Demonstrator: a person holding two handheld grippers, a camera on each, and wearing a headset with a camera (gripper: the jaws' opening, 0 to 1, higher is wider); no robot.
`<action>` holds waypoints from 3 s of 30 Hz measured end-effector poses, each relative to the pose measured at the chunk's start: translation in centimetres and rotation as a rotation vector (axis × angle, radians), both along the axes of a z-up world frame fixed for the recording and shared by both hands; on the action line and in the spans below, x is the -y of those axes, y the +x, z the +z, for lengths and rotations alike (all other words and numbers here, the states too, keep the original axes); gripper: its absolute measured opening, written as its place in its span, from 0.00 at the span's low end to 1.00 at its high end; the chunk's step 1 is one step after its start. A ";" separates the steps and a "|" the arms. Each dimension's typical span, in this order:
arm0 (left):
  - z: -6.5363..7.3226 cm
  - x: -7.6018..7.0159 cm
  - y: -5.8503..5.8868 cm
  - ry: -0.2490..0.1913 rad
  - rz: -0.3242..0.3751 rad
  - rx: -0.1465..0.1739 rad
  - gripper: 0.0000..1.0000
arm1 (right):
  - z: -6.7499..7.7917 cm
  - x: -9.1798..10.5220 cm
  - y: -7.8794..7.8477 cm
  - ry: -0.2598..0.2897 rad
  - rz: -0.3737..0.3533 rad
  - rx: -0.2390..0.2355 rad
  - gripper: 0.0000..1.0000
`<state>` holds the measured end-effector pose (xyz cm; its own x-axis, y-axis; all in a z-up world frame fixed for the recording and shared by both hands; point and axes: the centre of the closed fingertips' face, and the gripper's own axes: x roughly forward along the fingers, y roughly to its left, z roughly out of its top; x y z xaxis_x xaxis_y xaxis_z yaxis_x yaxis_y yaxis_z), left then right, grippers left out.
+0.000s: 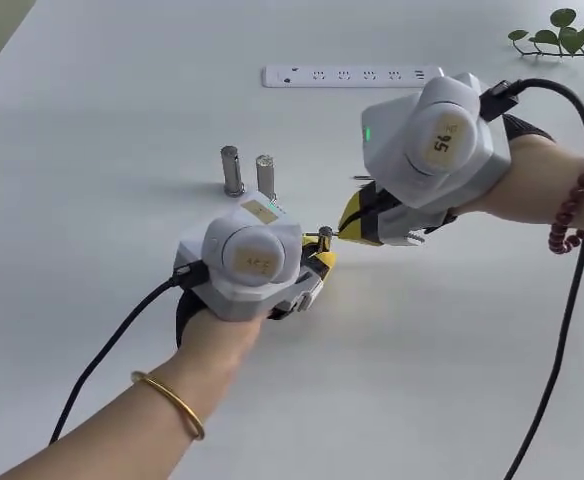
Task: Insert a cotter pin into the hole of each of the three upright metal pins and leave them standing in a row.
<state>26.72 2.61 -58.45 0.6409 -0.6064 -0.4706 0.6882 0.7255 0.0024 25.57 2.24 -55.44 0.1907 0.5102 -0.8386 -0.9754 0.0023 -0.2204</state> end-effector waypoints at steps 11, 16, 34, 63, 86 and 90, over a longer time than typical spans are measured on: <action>0.0 0.0 0.0 -0.006 0.007 0.002 0.07 | 0.0 -0.1 -0.2 -0.002 0.004 0.011 0.00; 0.0 0.0 0.0 -0.010 0.012 0.001 0.07 | 0.2 -0.2 -0.4 0.010 -0.007 0.006 0.00; 0.0 0.0 0.0 -0.017 0.032 0.002 0.07 | 0.2 0.2 0.2 0.065 -0.112 -0.014 0.06; 0.4 -4.1 1.4 0.007 0.019 0.013 0.06 | -0.1 3.3 0.2 0.130 -0.316 -0.041 0.03; 0.1 -7.5 2.3 -0.012 0.041 -0.019 0.06 | -1.1 3.5 -0.9 0.145 -0.371 -0.095 0.02; 0.1 -7.5 2.3 -0.009 0.030 -0.015 0.07 | -1.1 3.5 -1.3 0.153 -0.382 -0.105 0.02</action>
